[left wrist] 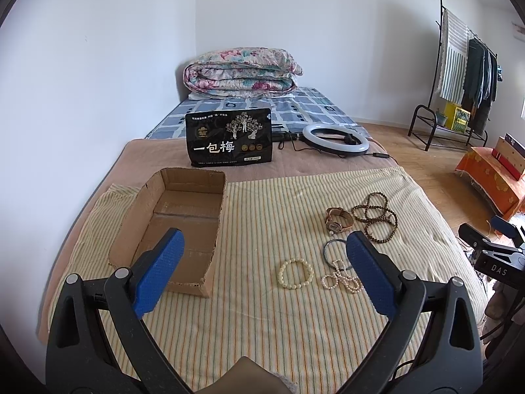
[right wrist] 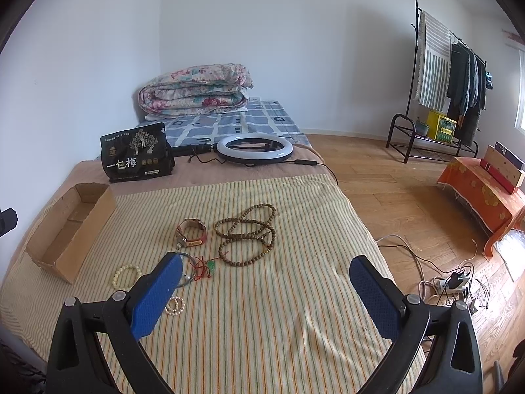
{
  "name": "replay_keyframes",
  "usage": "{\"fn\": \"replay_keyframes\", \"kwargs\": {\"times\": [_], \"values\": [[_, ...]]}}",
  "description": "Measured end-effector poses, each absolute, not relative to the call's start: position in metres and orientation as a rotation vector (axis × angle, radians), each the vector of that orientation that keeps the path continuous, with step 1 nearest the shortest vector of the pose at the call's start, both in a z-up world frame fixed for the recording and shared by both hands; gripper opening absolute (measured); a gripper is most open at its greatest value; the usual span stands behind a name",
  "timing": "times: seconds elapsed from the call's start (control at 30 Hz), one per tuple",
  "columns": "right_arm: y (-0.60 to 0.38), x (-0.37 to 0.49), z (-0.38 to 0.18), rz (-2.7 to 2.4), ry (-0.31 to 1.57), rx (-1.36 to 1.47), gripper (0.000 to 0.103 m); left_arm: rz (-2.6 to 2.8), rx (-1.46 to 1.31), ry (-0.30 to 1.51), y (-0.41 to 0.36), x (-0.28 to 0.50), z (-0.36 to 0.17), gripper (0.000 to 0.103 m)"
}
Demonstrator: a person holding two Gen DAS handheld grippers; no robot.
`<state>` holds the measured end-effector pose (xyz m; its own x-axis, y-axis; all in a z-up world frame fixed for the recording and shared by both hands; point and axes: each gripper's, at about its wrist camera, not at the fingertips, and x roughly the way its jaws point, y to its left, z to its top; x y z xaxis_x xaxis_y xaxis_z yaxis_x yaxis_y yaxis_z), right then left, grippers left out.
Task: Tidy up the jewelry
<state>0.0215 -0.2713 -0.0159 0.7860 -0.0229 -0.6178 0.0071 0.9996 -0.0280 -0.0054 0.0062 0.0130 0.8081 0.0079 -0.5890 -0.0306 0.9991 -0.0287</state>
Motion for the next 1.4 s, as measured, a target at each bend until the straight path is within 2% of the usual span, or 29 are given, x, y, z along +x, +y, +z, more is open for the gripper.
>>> {"fn": "replay_keyframes", "kwargs": {"times": [0.73,1.4], "values": [[-0.271,0.023,-0.018,-0.018,0.673,-0.03,0.103,0.023,-0.036,0.637,0.007,-0.006,0.011,0.1],[-0.284,0.031,-0.023,0.0,0.654,0.006,0.103,-0.078,-0.016,0.764,0.0,0.004,-0.03,0.1]]}}
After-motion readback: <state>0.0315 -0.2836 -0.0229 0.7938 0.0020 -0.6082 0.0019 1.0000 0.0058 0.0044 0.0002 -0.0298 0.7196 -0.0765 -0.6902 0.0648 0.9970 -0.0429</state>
